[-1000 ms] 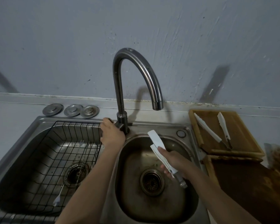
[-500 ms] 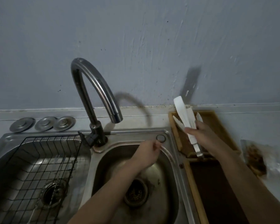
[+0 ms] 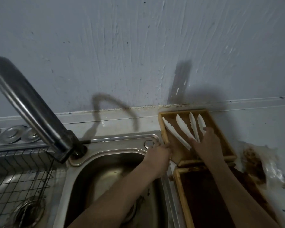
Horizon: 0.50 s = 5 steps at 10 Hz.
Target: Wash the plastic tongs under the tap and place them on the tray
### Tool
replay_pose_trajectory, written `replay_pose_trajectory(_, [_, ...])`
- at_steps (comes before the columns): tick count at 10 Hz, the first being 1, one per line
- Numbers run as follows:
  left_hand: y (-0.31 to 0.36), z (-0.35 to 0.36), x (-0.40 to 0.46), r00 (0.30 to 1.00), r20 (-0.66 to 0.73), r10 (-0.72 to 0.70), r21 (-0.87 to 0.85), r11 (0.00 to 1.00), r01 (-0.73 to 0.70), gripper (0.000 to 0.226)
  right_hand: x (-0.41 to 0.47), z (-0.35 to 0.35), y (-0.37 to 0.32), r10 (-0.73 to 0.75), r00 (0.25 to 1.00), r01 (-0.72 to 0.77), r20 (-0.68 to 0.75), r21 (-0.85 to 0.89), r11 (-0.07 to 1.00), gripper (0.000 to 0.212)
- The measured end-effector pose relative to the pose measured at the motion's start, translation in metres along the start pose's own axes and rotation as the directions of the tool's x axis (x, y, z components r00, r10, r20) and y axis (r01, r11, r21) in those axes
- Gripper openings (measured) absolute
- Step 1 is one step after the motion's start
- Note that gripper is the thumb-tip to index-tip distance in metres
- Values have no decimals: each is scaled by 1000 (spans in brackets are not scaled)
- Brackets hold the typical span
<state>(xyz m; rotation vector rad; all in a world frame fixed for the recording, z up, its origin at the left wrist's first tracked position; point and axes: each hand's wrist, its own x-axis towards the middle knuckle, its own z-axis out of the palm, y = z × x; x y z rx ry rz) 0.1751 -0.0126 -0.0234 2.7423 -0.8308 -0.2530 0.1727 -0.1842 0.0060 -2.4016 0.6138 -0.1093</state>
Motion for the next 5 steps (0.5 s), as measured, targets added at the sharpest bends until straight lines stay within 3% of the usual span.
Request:
replay_pose_trajectory(2, [-6, 2, 8, 1000, -22, 14, -73, 997, -16, 28, 14, 14, 4, 6, 1000, -6, 11, -6, 1000, 70])
replay_pose_trajectory(5, [-6, -9, -3, 999, 37, 20, -143, 990, -14, 49, 7, 18, -2, -93, 995, 95, 26, -63, 994, 56])
